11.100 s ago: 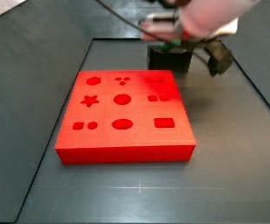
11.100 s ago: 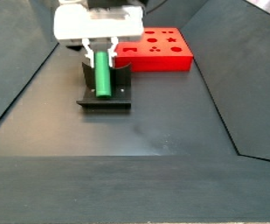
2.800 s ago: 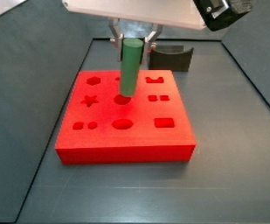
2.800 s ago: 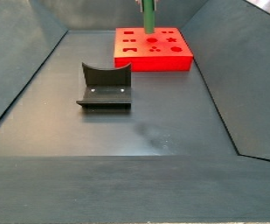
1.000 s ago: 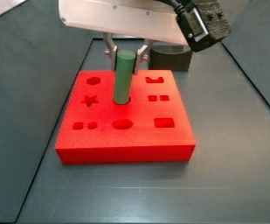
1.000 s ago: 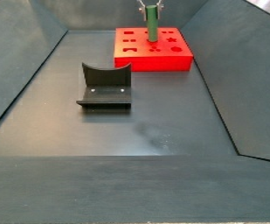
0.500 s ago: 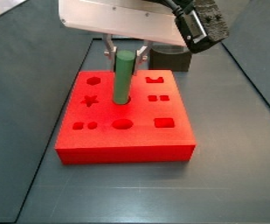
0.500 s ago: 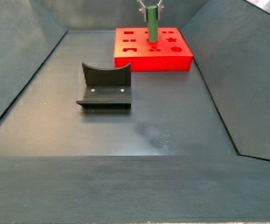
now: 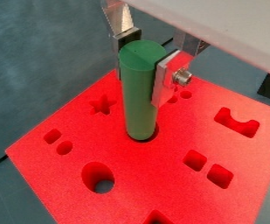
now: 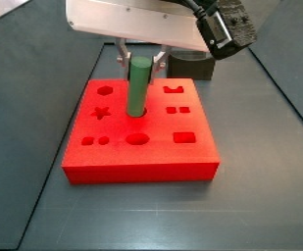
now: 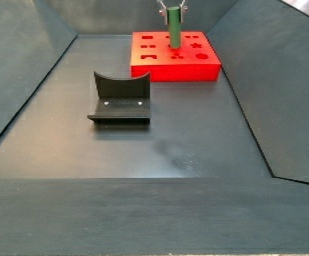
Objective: Pick up the round object. Move up. Place the round object on the fixture. Regrasp the round object. Move to above the board. Insert the round object.
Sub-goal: Insert the round object.
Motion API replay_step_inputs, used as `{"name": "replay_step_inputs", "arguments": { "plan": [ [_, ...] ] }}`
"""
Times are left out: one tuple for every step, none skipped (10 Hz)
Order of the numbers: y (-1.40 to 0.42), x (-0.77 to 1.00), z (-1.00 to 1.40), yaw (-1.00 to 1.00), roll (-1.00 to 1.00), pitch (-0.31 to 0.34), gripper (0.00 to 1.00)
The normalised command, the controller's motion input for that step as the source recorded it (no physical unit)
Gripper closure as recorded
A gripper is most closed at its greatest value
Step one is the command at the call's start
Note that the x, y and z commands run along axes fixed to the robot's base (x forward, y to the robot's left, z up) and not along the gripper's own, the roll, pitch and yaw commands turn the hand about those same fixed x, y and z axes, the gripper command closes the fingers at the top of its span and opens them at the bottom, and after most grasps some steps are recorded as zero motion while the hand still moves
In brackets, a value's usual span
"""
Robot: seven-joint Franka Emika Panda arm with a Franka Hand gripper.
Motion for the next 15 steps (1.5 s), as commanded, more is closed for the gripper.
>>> {"name": "replay_step_inputs", "arguments": {
  "plan": [
    [0.00, 0.00, -0.24, 0.00, 0.00, -0.086, 1.00],
    [0.00, 0.00, -0.34, 0.00, 0.00, -0.094, 1.00],
    [0.00, 0.00, -0.51, 0.00, 0.02, -0.110, 1.00],
    [0.00, 0.00, -0.69, 0.00, 0.06, -0.111, 1.00],
    [0.00, 0.00, -0.91, 0.00, 0.08, -0.130, 1.00],
    [0.00, 0.00, -0.99, 0.00, 0.07, -0.133, 1.00],
    [0.00, 0.00, -1.00, 0.00, 0.07, -0.123, 1.00],
    [-0.06, 0.00, -1.00, -0.01, 0.06, -0.100, 1.00],
    [-0.11, 0.00, -1.00, -0.12, 0.07, -0.084, 1.00],
    [-0.07, 0.02, -1.00, -0.14, 0.06, -0.066, 1.00],
    [0.00, 0.06, -1.00, -0.05, 0.07, -0.077, 1.00],
    [0.00, 0.09, -1.00, -0.05, 0.06, -0.089, 1.00],
    [0.00, 0.08, -1.00, -0.06, 0.06, -0.094, 1.00],
    [0.00, 0.09, -1.00, -0.07, 0.05, -0.094, 1.00],
    [0.00, 0.06, -1.00, -0.06, 0.00, -0.133, 1.00]
  ]
}}
